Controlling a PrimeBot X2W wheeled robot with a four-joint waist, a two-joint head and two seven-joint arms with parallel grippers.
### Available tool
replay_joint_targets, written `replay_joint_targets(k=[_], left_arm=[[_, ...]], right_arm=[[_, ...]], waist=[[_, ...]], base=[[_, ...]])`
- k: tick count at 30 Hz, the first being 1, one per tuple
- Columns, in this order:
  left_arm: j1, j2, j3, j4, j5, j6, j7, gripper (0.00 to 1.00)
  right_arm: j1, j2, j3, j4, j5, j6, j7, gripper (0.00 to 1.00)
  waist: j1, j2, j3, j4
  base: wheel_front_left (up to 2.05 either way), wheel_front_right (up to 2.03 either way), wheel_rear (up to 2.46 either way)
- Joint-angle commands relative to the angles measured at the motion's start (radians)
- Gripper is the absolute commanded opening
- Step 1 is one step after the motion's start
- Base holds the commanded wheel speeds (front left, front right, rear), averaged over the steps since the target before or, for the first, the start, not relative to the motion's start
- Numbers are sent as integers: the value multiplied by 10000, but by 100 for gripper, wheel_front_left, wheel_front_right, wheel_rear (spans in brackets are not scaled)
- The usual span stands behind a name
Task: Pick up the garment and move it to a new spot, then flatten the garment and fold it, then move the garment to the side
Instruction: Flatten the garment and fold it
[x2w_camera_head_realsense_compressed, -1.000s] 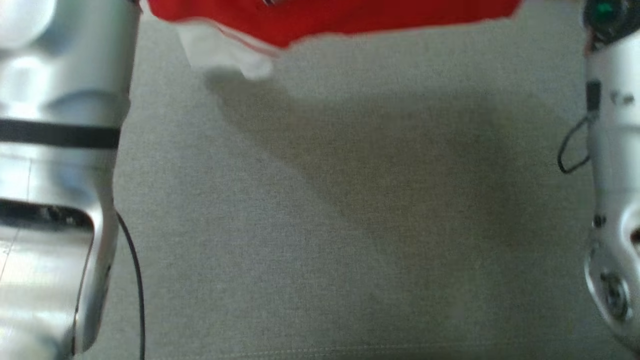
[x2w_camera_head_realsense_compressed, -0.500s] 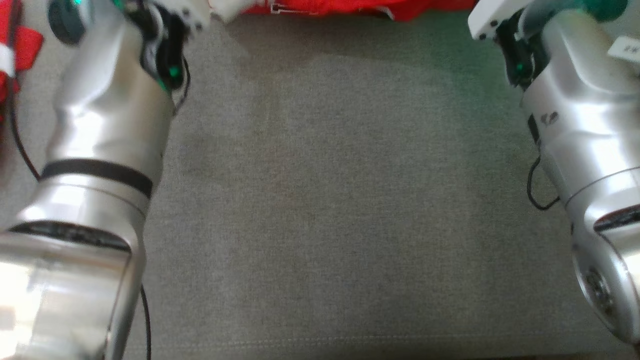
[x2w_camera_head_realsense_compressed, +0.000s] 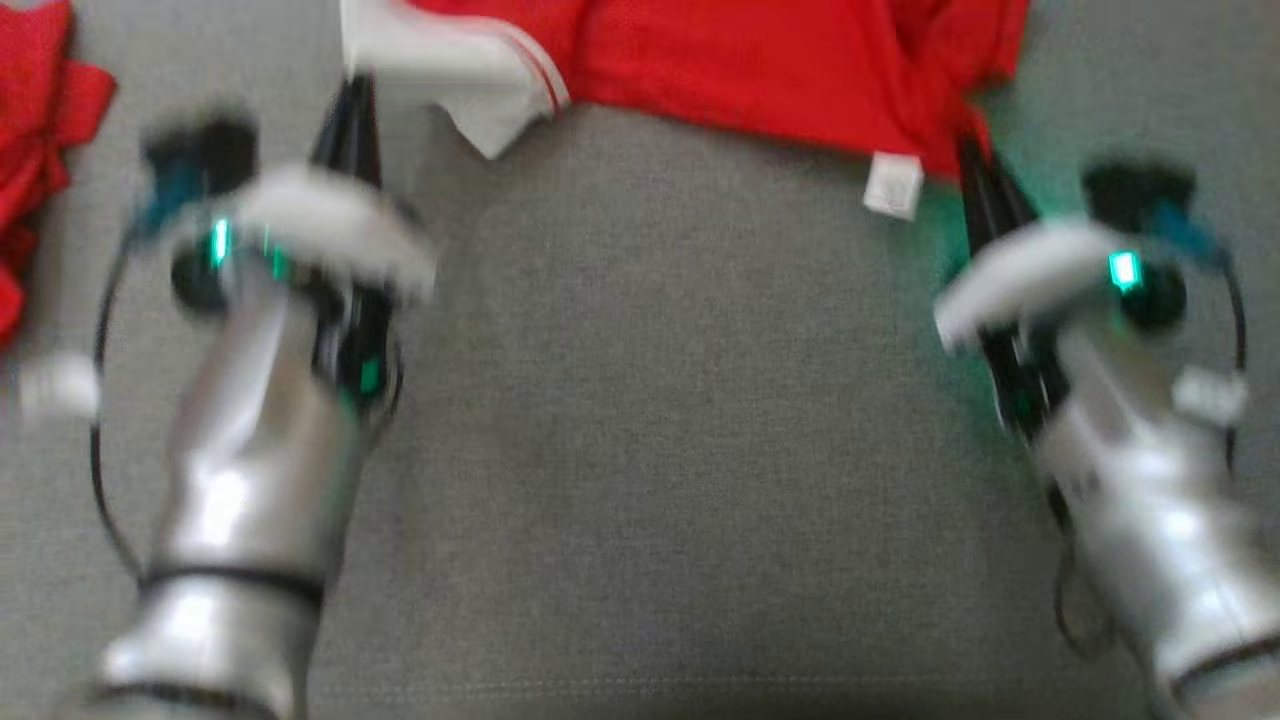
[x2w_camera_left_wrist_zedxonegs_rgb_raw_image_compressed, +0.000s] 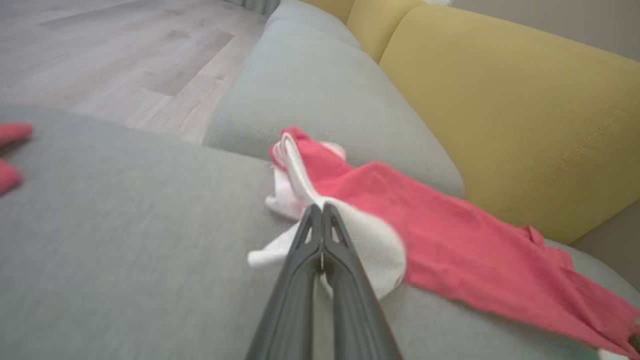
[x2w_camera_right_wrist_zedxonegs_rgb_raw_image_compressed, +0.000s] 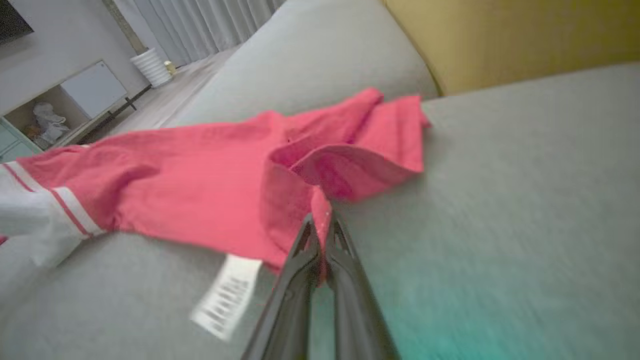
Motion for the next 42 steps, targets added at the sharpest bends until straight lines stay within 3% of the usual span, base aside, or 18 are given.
replay_joint_targets(k=[1,6,10,16,23,34,42], left_arm=[[251,419,352,-579,142,-34,-51,0],[2869,581,689,-2745,441,-13,-52,0],[4702,799,591,-4524,532,285,197,0],[7410,1175,566,-7651,501,1202,1470,0],[9872,1331,497,-10434,479,2286,2781,0],[11252,1534,492,-11623,364,2851,3630,0],[10501,1975,473,-11270,350,2617,4222,0]], right_arm=[[305,-31,75,-460,126,75,-123,0],[2235,-714,-118,-1574,415,75,-129,0],[3498,-1152,-631,-2337,426,75,41,0],[5105,-1541,-1720,-3480,-226,75,790,0],[7290,-1193,-3356,-5396,-1156,75,2172,0],[9907,293,-5372,-8882,-2632,75,4234,0],[10019,726,-5566,-9509,-3013,75,4890,0]], waist=[[0,0,-334,63],[0,0,-941,173],[0,0,-1364,284],[0,0,-1938,334],[0,0,-2451,505],[0,0,-2628,631],[0,0,-2505,630]], base=[[0,0,0],[0,0,0],[0,0,0],[0,0,0],[0,0,0],[0,0,0],[0,0,0]])
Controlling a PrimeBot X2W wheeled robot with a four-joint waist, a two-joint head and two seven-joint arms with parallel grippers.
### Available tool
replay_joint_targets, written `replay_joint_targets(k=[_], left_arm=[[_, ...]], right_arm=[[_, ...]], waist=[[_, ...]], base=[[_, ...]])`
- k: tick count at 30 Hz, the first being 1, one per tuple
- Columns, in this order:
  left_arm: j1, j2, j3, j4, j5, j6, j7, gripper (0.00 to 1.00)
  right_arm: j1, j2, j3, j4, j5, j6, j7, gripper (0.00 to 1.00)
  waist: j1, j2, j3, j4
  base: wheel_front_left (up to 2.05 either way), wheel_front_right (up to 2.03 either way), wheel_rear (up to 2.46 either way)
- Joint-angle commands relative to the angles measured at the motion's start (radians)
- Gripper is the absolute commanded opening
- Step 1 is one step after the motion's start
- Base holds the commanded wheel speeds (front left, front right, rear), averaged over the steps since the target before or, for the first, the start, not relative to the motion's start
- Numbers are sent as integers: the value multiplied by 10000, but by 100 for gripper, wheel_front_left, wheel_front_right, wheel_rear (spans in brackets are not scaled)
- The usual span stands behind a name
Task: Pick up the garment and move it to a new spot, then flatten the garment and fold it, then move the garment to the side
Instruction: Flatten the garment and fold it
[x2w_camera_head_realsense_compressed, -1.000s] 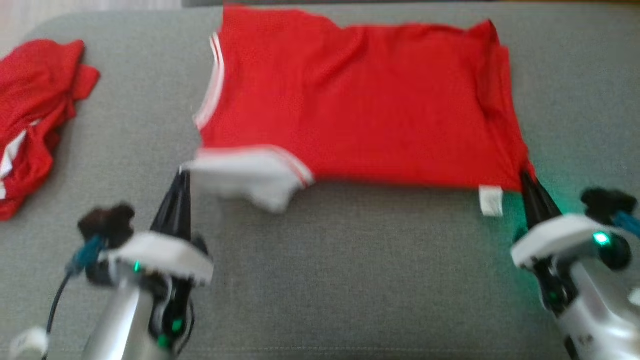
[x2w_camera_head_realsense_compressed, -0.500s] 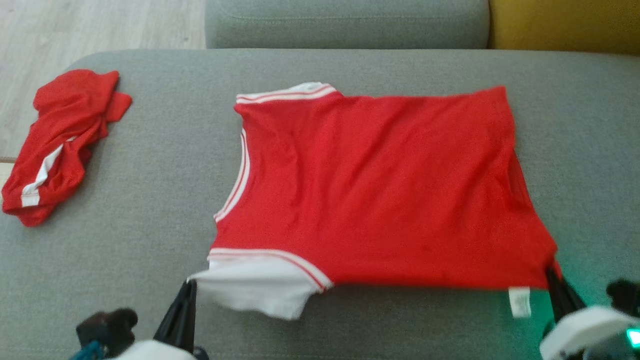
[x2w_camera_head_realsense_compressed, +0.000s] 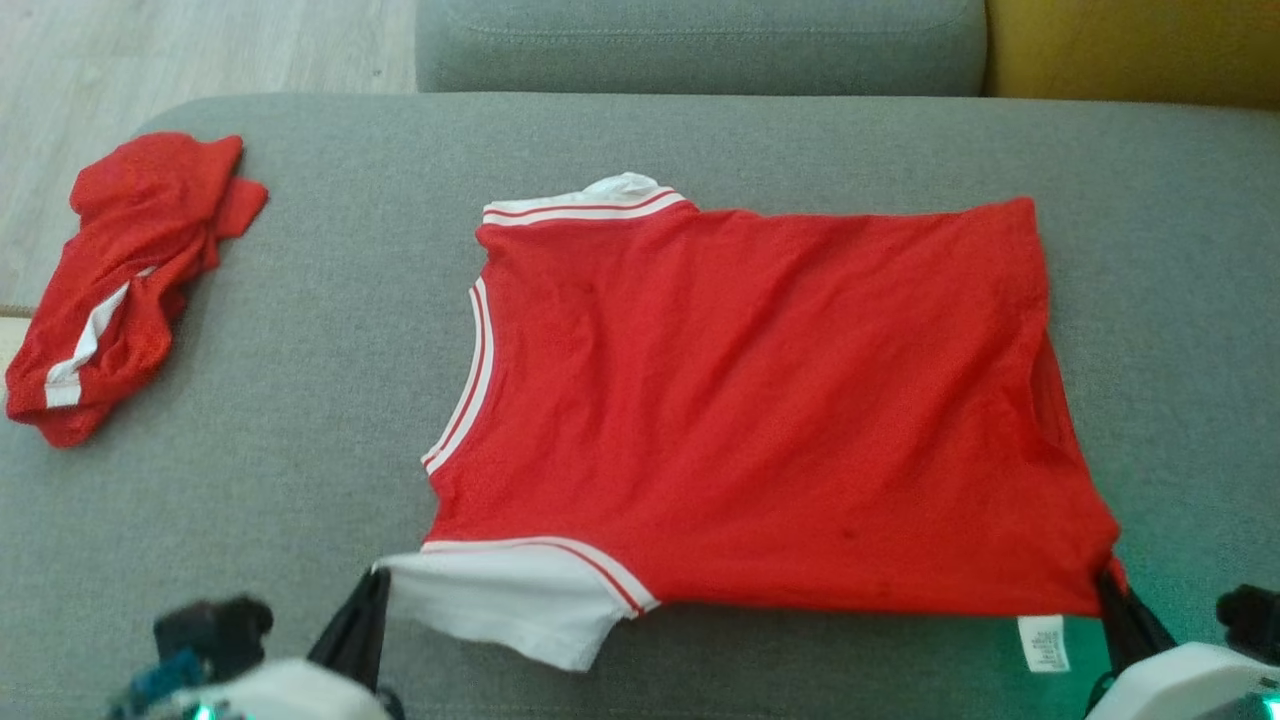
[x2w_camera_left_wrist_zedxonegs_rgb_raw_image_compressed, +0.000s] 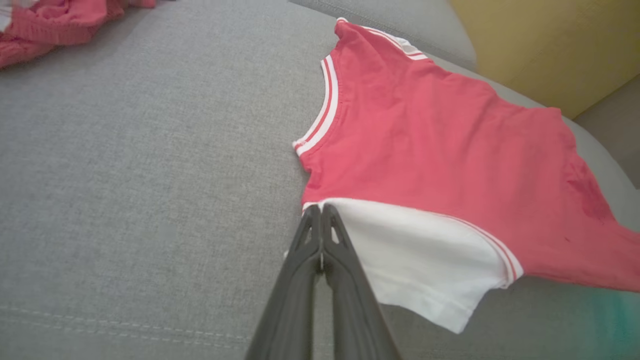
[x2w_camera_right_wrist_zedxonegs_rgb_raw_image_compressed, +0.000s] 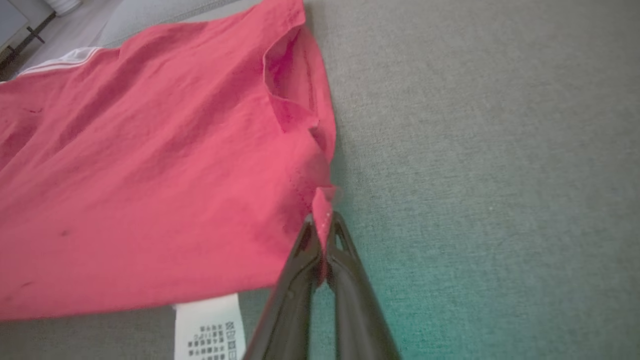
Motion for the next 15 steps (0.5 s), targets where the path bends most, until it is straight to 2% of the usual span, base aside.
replay_joint_targets(k=[1,7,15], left_arm=[[-865,78,397,-288,-119,-74,87,0],[-2259,-259,643,166,-1863,-618,1191,0],[-4120,-130,955,1305,-3184,-816,2722,0]], right_arm=[[-244,-132,170,-310,-76,75,95,0],[-1034,-284,400,-194,-167,75,1032,0],[-2963,-738,810,35,-78,75,2191,0]], waist=[[1,-1,45,-7],[1,-1,379,-183],[1,-1,1061,-507]], base=[[0,0,0],[0,0,0],[0,0,0]])
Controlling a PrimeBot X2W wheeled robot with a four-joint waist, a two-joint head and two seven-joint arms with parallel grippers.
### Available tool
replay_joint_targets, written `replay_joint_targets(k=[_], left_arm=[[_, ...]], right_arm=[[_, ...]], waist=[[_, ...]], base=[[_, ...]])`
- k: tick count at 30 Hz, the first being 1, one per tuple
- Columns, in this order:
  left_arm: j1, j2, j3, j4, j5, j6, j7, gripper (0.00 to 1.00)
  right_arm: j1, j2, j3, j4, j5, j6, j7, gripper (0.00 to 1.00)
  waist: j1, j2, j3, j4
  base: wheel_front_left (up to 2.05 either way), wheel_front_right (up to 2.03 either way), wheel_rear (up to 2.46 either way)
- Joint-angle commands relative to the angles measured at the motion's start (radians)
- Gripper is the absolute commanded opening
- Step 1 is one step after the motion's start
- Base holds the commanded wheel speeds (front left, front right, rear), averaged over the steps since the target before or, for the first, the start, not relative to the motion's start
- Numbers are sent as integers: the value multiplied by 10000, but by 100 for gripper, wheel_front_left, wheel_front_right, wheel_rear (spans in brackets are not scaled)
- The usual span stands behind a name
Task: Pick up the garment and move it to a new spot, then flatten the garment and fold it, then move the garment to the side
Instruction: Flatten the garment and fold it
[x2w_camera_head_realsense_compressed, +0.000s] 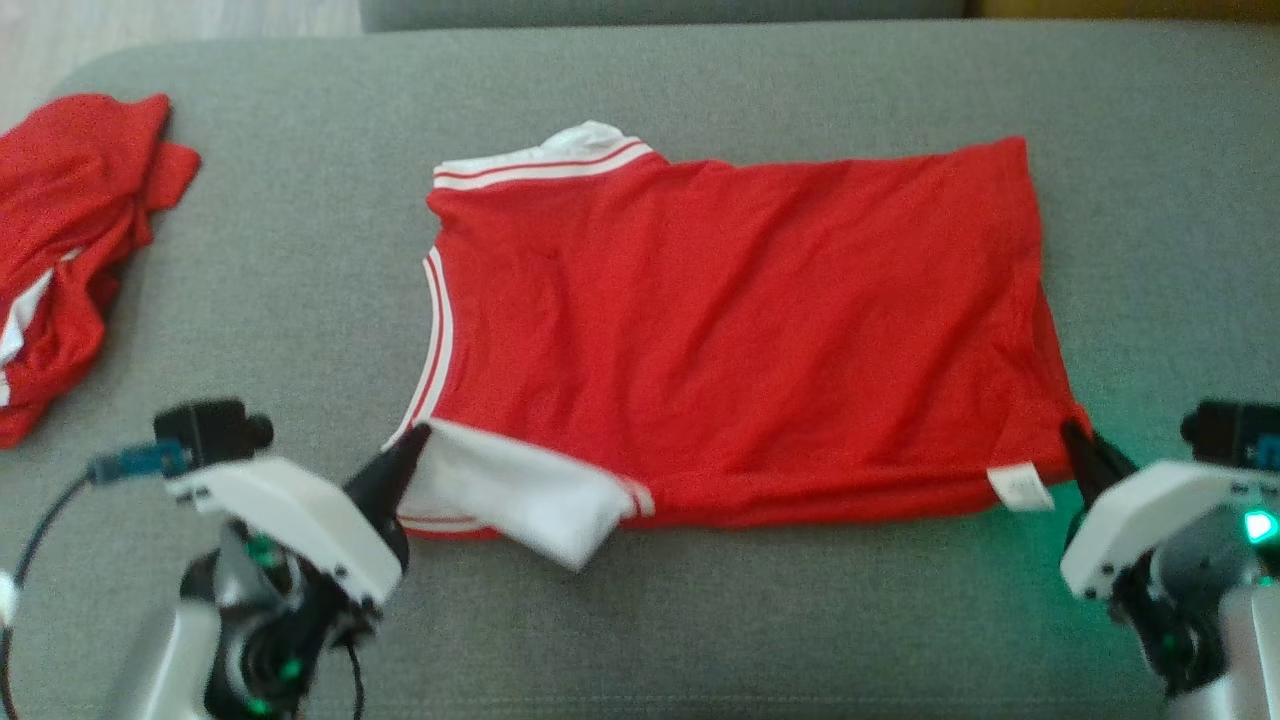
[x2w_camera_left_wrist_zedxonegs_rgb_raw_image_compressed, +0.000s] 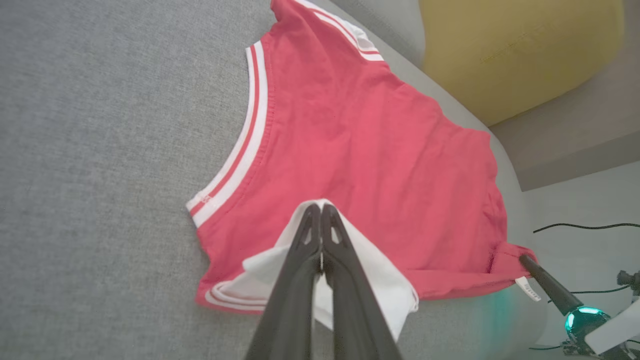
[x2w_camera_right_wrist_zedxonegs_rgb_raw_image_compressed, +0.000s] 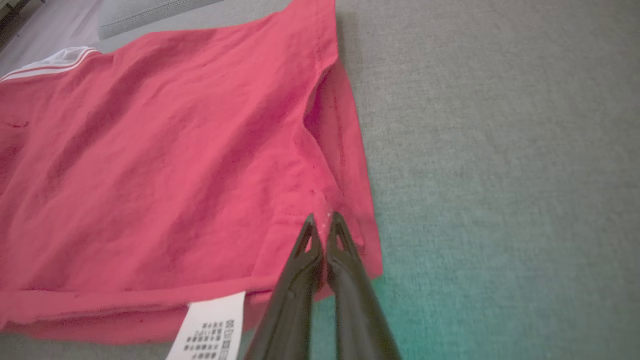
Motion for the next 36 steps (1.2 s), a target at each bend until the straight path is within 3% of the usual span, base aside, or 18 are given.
replay_joint_targets(k=[1,8,9,10,11,12,17,22,28,36], left_arm=[[-807,199,530,-133,-35,-27,155,0],[-2359,-2,809,1133,-721,-178,494,0],[-2472,-52,844,1254,-783,-217,449,11],[-2555,-154,907,1379,-919,-251,404,44],[-2555,-154,907,1379,-919,-251,404,44],[-2619,-263,980,1491,-1064,-284,349,100],[-2574,-551,1297,1815,-1090,-519,-586,100],[-2084,-564,1116,1590,353,-651,-2583,100],[-1468,-767,859,853,2223,-256,-5190,100],[-632,-280,128,104,4838,469,-6700,100]], right_arm=[[-530,-259,230,-188,41,75,45,0],[-1999,-605,403,852,274,75,-398,0],[-2115,-615,443,938,338,75,-578,0],[-2196,-628,484,1044,400,75,-729,48],[-2196,-628,484,1044,400,75,-729,48],[-2255,-656,536,1132,435,75,-884,100],[-2340,-769,890,1212,758,75,-2239,100],[-1950,-1014,1217,754,557,75,-3900,100],[-1199,-1044,1238,-429,-342,75,-5657,100],[-83,-527,1109,-2000,-1144,75,-5919,100]], waist=[[1,0,253,-78],[1,0,854,-90],[1,0,893,-87],[1,0,923,-79],[1,0,923,-79],[1,0,954,-70],[1,0,1053,-79],[1,0,1053,-51],[1,0,923,8],[1,0,577,-71]], base=[[0,0,0],[0,0,0],[0,0,0],[0,0,0],[0,0,0],[0,0,0],[0,0,0],[0,0,0],[0,0,0],[0,0,0]])
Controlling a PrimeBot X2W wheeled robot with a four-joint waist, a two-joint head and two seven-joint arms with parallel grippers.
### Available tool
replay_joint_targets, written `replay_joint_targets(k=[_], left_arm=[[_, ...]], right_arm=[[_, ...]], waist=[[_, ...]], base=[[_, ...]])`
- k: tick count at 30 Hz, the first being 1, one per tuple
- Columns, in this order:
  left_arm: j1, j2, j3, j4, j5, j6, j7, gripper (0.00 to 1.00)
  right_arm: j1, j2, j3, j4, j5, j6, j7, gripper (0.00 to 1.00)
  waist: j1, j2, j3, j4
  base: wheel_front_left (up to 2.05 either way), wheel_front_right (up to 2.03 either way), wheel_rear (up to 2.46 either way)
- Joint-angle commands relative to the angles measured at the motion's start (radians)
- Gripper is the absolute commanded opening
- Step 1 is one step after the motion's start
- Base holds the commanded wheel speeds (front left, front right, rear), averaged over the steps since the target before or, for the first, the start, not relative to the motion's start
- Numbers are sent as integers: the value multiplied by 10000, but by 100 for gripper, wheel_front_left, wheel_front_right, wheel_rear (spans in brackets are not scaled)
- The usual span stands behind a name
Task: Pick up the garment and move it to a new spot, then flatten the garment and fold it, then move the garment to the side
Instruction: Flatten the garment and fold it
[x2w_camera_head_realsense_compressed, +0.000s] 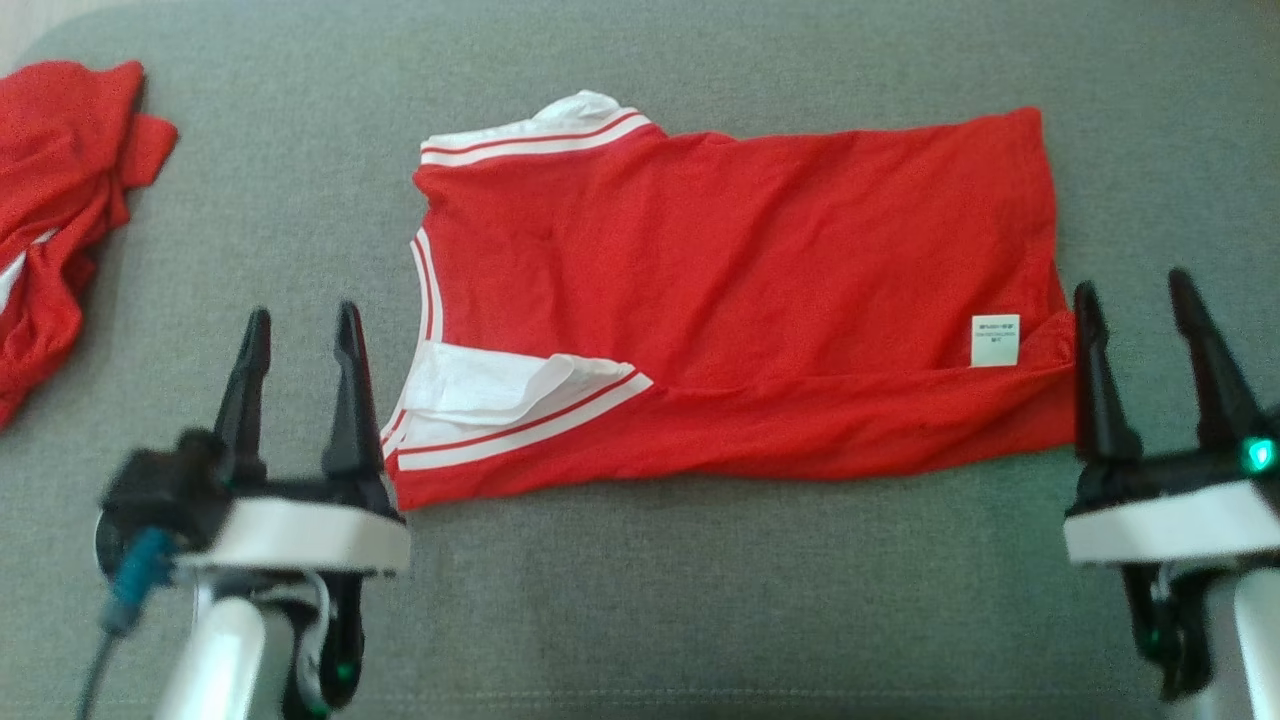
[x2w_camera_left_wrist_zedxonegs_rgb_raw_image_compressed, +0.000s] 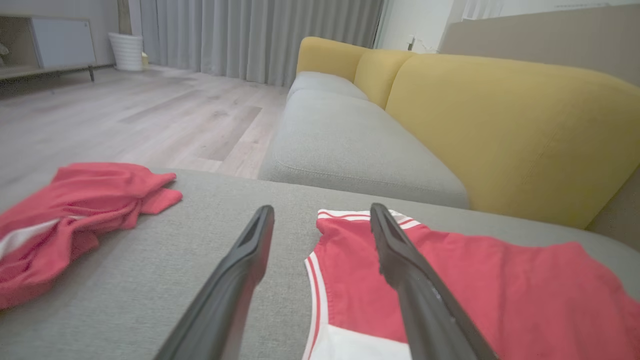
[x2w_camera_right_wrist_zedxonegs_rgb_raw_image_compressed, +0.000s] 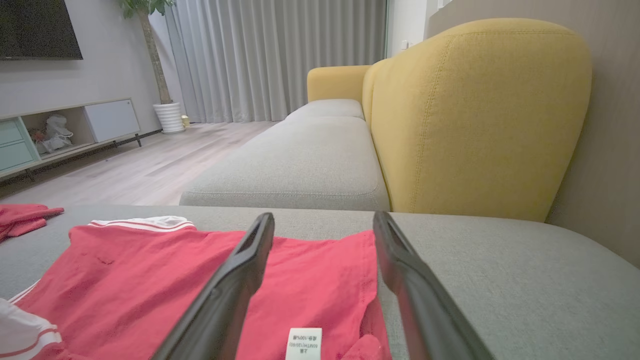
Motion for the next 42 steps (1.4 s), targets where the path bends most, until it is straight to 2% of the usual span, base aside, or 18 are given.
replay_joint_targets(k=[1,5,12,32,37,42], left_arm=[[32,317,179,-336,507,172,-171,100],[440,540,-183,-109,1441,457,-301,100],[1106,635,-615,484,1913,631,-291,100],[1066,613,-693,596,1660,685,-190,100],[496,497,-833,814,1572,511,-88,100],[-179,243,-973,1685,1066,102,596,100]], right_arm=[[252,47,139,-519,-127,75,58,100],[776,331,165,-774,-228,75,303,100],[1360,602,183,-889,-254,75,422,100],[1501,705,1,-702,-175,75,533,100],[1166,612,-330,-29,-84,75,616,100],[566,431,-607,1404,71,75,910,100]], waist=[[0,0,-118,-40],[0,0,-329,-103],[0,0,-672,-157],[0,0,-773,-96],[0,0,-564,46],[0,0,-307,159]], base=[[0,0,0],[0,0,0],[0,0,0],[0,0,0],[0,0,0],[0,0,0]])
